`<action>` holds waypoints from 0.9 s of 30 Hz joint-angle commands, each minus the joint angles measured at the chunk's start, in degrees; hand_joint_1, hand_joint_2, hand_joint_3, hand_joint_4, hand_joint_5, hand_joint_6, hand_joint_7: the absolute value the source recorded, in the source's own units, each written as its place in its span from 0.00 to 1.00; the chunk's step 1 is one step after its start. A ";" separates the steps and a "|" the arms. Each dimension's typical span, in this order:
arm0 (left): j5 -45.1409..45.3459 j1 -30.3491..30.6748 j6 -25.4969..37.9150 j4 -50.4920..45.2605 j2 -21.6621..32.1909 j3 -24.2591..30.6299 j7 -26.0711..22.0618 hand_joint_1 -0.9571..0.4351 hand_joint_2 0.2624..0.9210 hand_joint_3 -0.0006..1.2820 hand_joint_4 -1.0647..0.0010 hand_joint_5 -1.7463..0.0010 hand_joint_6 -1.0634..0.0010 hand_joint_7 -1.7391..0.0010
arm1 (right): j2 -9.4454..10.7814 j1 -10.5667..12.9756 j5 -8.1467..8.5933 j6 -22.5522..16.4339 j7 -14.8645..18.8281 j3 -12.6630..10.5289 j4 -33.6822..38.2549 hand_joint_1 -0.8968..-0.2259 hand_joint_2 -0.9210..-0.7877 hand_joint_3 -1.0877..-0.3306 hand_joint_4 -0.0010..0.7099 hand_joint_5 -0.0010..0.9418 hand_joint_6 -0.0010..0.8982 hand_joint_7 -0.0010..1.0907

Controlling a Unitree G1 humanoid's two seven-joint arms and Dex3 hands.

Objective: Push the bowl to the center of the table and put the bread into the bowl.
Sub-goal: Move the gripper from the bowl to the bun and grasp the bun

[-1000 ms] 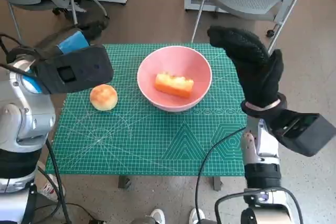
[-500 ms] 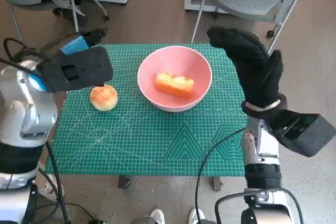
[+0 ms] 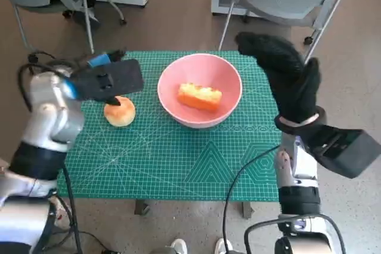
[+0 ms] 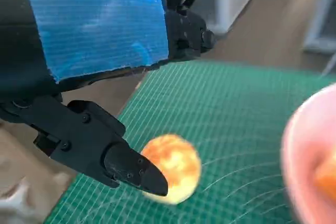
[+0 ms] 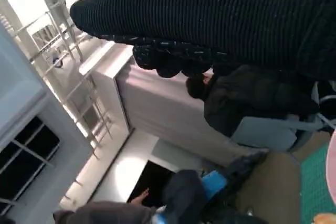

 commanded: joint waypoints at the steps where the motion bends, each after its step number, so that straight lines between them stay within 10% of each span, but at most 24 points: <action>1: 1.47 -3.15 -0.79 5.07 -1.62 -2.05 0.36 0.49 0.66 0.00 1.00 1.00 0.87 1.00 | -0.65 0.38 -0.03 0.87 0.55 -0.08 0.50 0.31 0.00 0.30 0.06 0.00 0.00 0.26; 27: 2.60 -4.34 -1.28 14.14 -4.01 -4.64 2.88 0.55 0.66 0.00 1.00 1.00 0.87 1.00 | -0.91 0.21 0.41 1.72 1.11 -0.15 0.43 0.31 0.00 0.30 0.05 0.00 0.00 0.27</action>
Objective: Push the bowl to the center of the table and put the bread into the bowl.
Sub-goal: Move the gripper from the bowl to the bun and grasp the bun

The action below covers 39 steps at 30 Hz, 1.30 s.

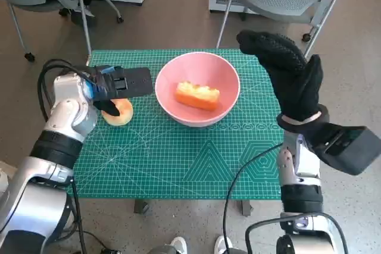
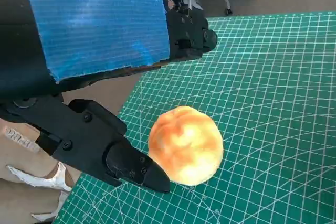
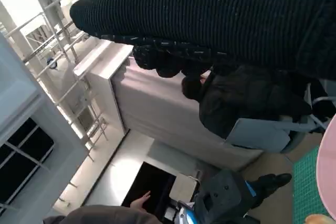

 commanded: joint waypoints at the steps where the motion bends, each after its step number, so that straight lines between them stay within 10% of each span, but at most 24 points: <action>1: 0.27 -0.53 -0.12 1.66 -0.68 -0.37 0.90 0.55 0.66 0.00 1.00 1.00 0.87 1.00 | -0.22 0.22 0.28 0.80 0.71 -0.01 0.27 0.31 0.00 0.30 0.05 0.00 0.00 0.27; 21: 0.15 -3.40 -3.21 12.64 -3.23 -1.47 3.76 0.54 0.65 0.00 1.00 1.00 0.87 1.00 | 0.08 0.28 0.21 0.90 0.71 0.10 0.30 0.31 0.00 0.30 0.05 0.00 0.00 0.27; 36: 0.30 -5.71 -6.26 22.13 -6.16 -3.68 5.38 0.53 0.67 0.00 0.75 0.93 0.89 1.00 | -0.10 0.50 0.43 1.19 0.95 -0.04 -0.04 0.31 0.00 0.30 0.05 0.00 0.00 0.27; 39: 0.32 -6.06 -6.60 23.24 -6.49 -3.93 5.60 0.53 0.66 0.01 0.87 0.68 0.88 1.00 | -0.16 0.55 0.47 1.30 0.98 -0.09 -0.20 0.31 0.00 0.30 0.05 0.00 0.00 0.27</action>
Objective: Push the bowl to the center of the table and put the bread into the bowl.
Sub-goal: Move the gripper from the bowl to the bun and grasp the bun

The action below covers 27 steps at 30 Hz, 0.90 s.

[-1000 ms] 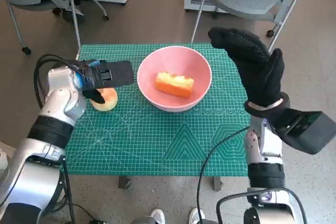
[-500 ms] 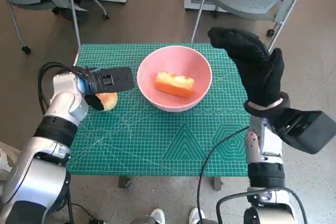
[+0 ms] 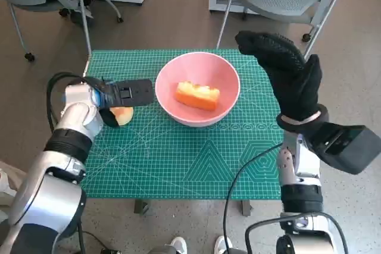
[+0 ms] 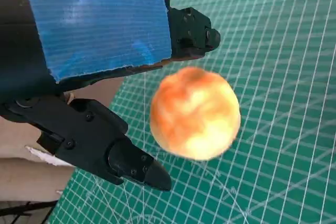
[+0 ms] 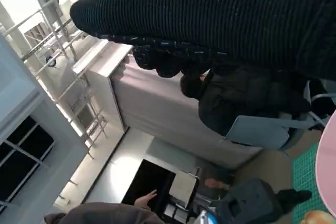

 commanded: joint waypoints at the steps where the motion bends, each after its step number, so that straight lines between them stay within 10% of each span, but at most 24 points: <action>1: 0.26 -2.10 -0.71 1.85 -0.40 -0.60 0.68 0.53 0.66 0.01 0.92 0.58 0.88 1.00 | -0.16 0.60 0.37 0.72 0.59 -0.07 -0.07 0.31 0.00 0.30 0.05 0.00 0.00 0.27; 6: -0.05 -2.47 -1.13 3.58 -0.82 -0.71 1.53 0.53 0.66 0.01 0.98 0.46 0.88 1.00 | -0.11 0.74 0.34 0.61 0.62 -0.11 -0.20 0.31 0.00 0.30 0.05 0.00 0.00 0.27; 12: -0.65 -2.61 -1.28 5.31 -1.49 -0.37 3.33 0.53 0.66 0.01 0.87 0.73 0.89 1.00 | 0.00 0.74 0.18 0.42 0.51 -0.13 -0.12 0.31 0.00 0.30 0.05 0.00 0.00 0.27; 18: -1.48 -2.11 -0.99 6.48 -2.35 0.36 6.68 0.57 0.68 0.01 0.80 0.80 0.87 1.00 | -0.02 0.72 0.16 0.41 0.44 -0.17 -0.12 0.31 0.00 0.30 0.05 0.00 0.00 0.27; 24: -2.55 -0.97 -0.76 7.43 -2.98 1.58 10.89 0.64 0.72 0.01 0.89 0.38 0.85 1.00 | 0.01 0.98 0.06 0.48 0.21 -0.10 -0.73 0.30 0.00 0.30 0.05 0.00 0.00 0.27; 27: -3.22 -0.37 -0.76 7.64 -3.16 2.21 13.49 0.70 0.75 0.01 0.76 0.12 0.81 0.99 | -0.03 1.01 0.09 0.48 0.24 -0.15 -0.75 0.30 0.00 0.30 0.05 0.00 0.00 0.27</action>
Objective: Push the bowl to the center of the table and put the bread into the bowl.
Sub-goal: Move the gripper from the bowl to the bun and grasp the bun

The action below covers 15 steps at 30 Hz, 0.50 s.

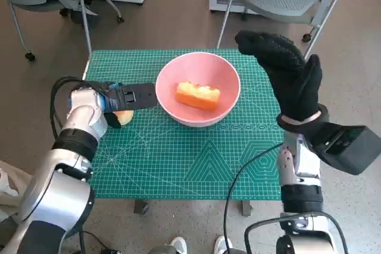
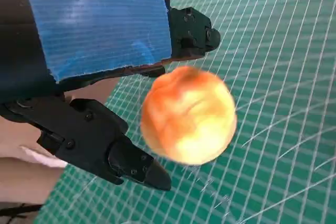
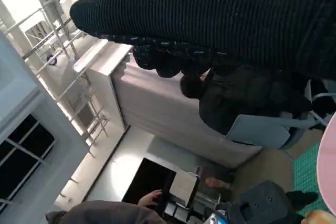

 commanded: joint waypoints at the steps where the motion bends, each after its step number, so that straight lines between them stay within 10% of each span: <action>1: -1.06 1.23 0.31 0.79 -0.58 1.17 4.31 0.71 0.75 0.01 0.71 0.08 0.80 0.99 | -0.07 1.01 0.15 0.45 0.06 -0.15 0.01 0.30 0.00 0.31 0.05 0.00 0.00 0.27; 5: -1.10 2.12 0.27 0.76 -0.71 1.21 8.07 0.75 0.78 0.02 0.52 0.02 0.72 0.96 | -0.14 0.94 0.17 0.43 0.09 -0.25 0.21 0.30 0.00 0.31 0.06 0.00 0.00 0.27; 7: -0.87 2.64 0.23 0.62 -0.78 1.06 10.26 0.90 0.52 0.37 0.37 0.16 0.62 0.92 | -0.15 0.89 0.13 0.44 0.04 -0.27 0.27 0.30 0.00 0.31 0.06 0.01 0.00 0.27; 10: -0.29 3.19 0.14 0.50 -0.87 0.56 12.91 0.96 0.41 0.53 0.30 0.23 0.64 0.80 | -0.15 0.87 0.10 0.49 -0.02 -0.28 0.26 0.30 0.00 0.31 0.06 0.01 0.00 0.27; 15: 0.53 3.96 -0.99 0.35 -0.48 -0.48 15.63 0.97 0.56 0.43 0.30 0.28 0.57 0.62 | -0.11 0.79 0.33 0.59 0.13 -0.35 0.33 0.30 0.00 0.31 0.06 0.01 0.00 0.28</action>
